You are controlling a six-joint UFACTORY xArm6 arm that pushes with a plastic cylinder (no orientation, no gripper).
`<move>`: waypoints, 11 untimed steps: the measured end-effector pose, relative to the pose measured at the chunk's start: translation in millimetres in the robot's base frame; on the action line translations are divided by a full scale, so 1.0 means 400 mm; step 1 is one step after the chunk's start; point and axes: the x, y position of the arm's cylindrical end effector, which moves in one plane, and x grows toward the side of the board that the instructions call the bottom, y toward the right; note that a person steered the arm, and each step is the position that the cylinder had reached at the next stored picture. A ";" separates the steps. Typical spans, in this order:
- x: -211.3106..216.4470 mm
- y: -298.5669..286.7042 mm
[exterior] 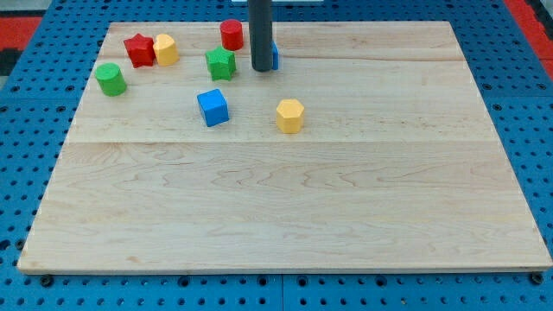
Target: Place the hexagon diagonally to triangle
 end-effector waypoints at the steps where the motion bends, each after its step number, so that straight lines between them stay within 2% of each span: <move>1: -0.054 0.022; 2: 0.112 0.206; 3: 0.355 0.279; 4: 0.513 0.178; 5: 0.435 0.084; 8: 0.171 0.086; 9: 0.119 0.086; 10: 0.153 0.222; 11: 0.073 0.408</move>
